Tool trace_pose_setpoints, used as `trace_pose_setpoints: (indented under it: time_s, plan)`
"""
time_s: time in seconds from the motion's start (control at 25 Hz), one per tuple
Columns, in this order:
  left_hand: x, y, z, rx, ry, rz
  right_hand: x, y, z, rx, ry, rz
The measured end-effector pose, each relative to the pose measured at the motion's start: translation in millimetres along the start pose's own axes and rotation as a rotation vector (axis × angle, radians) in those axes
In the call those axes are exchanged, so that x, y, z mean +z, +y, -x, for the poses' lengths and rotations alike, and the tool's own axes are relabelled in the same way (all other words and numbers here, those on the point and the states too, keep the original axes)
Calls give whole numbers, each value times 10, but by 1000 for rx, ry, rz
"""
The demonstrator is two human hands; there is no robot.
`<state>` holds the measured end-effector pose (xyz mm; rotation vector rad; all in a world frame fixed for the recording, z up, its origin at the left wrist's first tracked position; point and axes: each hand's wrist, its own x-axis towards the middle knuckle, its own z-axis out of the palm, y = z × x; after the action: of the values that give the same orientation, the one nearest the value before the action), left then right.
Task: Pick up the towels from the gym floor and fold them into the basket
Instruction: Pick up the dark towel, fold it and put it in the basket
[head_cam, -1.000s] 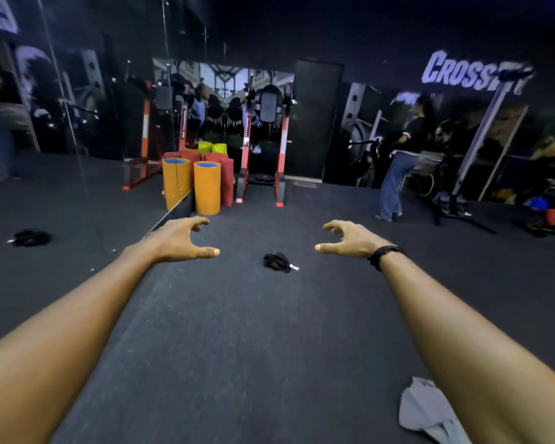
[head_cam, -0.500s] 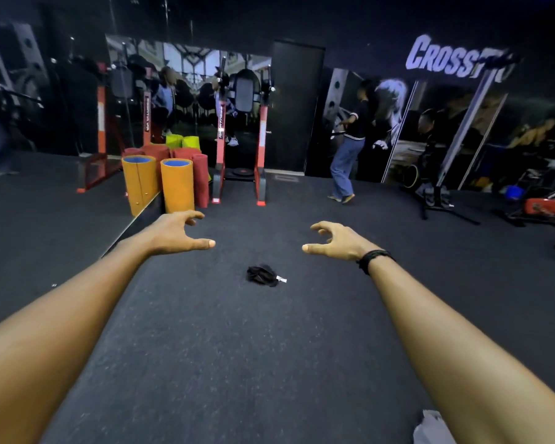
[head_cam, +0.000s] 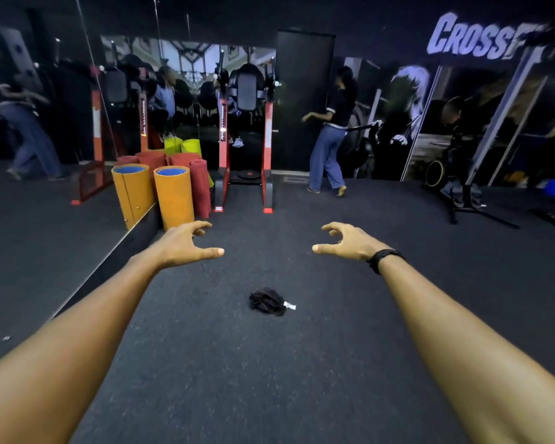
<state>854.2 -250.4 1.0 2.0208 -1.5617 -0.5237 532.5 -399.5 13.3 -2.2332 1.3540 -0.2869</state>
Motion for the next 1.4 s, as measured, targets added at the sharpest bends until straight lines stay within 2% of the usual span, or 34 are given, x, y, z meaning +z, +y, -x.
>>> trace_pose_setpoints:
  time_s: [0.24, 0.48, 0.8, 1.04, 1.4]
  plan:
    - [249, -192, -1307, -40, -45, 16, 14, 285, -1358, 2, -46, -15]
    - [412, -639, -3008, -36, -60, 38, 127, 573, -3018, 22, -52, 14]
    - [592, -1104, -5235, -87, -195, 49, 448, 870, -5104, 109, -123, 50]
    - [1257, -1729, -6483, -212, -320, 49, 1164, 1493, -6496, 169, -251, 74]
    - [2839, -2996, -8235, -444, -464, 123, 2751, 2784, -8477, 256, -469, 145]
